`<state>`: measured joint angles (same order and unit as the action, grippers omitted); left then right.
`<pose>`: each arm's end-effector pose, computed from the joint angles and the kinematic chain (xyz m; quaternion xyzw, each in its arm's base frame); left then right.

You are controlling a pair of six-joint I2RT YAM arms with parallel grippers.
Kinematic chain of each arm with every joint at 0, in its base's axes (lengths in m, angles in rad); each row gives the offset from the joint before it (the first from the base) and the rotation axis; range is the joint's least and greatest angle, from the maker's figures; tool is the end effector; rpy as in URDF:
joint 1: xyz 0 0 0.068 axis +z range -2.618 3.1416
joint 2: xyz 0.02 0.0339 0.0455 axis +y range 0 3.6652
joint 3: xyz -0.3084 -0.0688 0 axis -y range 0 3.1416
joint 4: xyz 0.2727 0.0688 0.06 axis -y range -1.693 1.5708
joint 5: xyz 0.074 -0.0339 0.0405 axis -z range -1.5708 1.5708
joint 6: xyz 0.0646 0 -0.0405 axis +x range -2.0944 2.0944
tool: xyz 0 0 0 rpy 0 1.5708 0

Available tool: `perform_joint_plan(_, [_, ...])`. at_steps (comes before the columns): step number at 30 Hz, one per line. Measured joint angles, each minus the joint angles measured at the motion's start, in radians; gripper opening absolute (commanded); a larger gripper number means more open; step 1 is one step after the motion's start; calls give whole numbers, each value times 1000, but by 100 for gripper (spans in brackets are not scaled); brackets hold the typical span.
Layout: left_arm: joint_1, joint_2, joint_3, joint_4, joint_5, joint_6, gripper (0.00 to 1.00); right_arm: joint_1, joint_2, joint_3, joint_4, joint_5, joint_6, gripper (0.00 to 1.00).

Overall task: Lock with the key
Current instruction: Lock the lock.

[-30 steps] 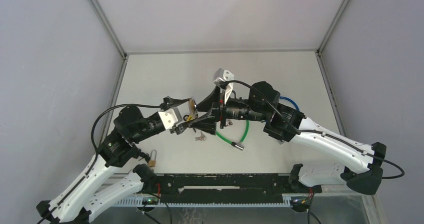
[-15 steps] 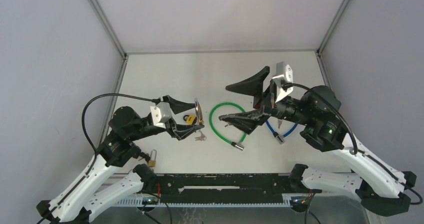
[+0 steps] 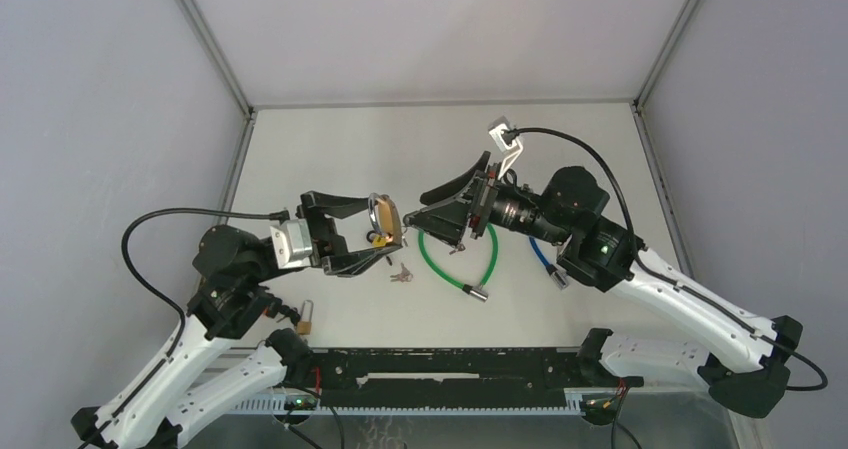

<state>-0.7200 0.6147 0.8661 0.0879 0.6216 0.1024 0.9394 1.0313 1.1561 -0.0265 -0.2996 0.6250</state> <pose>0.0779 -0.1183 0.4594 0.4486 0.4043 -0.4045 0.6868 0.1379 0.2209 0.4849 -0.2132 0.6385 0.5875 0.4491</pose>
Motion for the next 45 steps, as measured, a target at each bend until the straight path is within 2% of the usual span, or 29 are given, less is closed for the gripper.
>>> perform_joint_plan(11, [-4, 14, 0, 8, -1, 106, 0, 2, 26, 0, 68, -52, 145, 98])
perform_joint_plan(17, [-5, 29, 0, 6, -2, 137, 0, 4, 101, 40, 87, -103, 170, 98])
perform_joint_plan(25, [-5, 31, 0, 7, -8, 170, 0, -3, 154, 60, 89, -153, 190, 90])
perform_joint_plan(31, [-5, 31, 0, 7, -8, 186, 0, -13, 169, 61, 106, -180, 200, 80])
perform_joint_plan(36, [-5, 31, 0, 7, -7, 196, 0, -21, 185, 61, 131, -200, 217, 78])
perform_joint_plan(38, [-5, 31, 0, 7, -7, 198, 0, -24, 192, 61, 140, -207, 222, 72])
perform_joint_plan(41, [-11, 31, 0, 8, -6, 208, 0, -26, 201, 66, 143, -214, 225, 48])
perform_joint_plan(45, [-14, 31, 0, 13, 0, 241, 0, -30, 201, 71, 139, -216, 252, 23])
